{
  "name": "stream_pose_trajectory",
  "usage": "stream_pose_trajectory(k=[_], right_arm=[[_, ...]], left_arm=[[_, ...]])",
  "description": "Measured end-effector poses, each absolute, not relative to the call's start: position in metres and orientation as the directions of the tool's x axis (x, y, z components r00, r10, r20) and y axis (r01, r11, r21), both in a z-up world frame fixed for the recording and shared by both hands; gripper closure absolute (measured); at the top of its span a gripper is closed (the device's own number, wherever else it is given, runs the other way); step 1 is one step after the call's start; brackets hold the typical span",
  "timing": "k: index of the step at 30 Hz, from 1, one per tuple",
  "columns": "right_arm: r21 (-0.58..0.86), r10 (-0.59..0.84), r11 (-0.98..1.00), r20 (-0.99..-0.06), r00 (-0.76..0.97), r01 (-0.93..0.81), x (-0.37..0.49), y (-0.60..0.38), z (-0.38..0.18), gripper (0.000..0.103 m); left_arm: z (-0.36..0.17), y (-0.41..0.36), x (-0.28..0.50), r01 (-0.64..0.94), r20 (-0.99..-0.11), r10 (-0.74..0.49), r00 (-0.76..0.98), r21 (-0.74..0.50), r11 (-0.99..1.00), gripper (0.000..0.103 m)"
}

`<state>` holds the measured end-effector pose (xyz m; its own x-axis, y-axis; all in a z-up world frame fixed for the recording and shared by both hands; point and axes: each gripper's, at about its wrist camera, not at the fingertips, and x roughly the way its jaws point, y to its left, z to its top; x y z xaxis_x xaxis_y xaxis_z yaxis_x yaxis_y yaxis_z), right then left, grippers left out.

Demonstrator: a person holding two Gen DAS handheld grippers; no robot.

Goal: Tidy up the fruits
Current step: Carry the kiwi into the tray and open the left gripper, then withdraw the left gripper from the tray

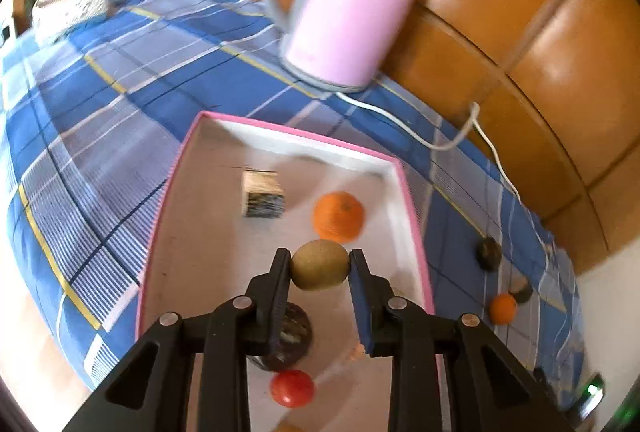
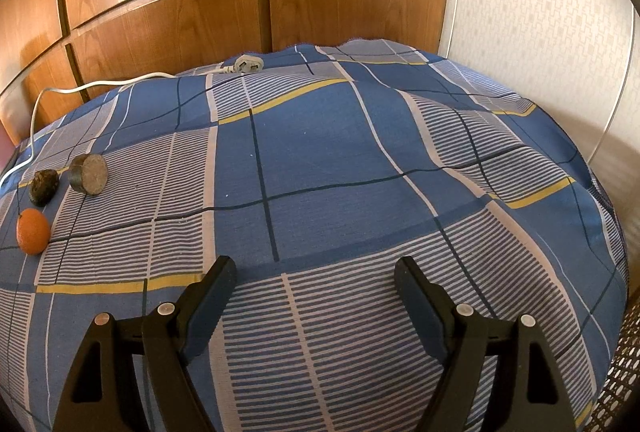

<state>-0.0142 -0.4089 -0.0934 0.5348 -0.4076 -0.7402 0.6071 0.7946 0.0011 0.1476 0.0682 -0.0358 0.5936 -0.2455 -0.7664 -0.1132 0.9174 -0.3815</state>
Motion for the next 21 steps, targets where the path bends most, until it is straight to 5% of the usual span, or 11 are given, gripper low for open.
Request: stream_pose_trajectory(k=[9, 21], right_arm=[[-0.003, -0.41, 0.795, -0.74, 0.533, 0.607, -0.014, -0.409, -0.093, 0.02], [-0.003, -0.411, 0.794, -0.739, 0.533, 0.608, -0.014, -0.408, -0.093, 0.02]], left_arm=[[-0.048, 0.074, 0.146, -0.133, -0.781, -0.176, 0.6, -0.314, 0.94, 0.071], [-0.035, 0.057, 0.115, -0.121, -0.756, -0.05, 0.653, -0.17, 0.978, 0.043]])
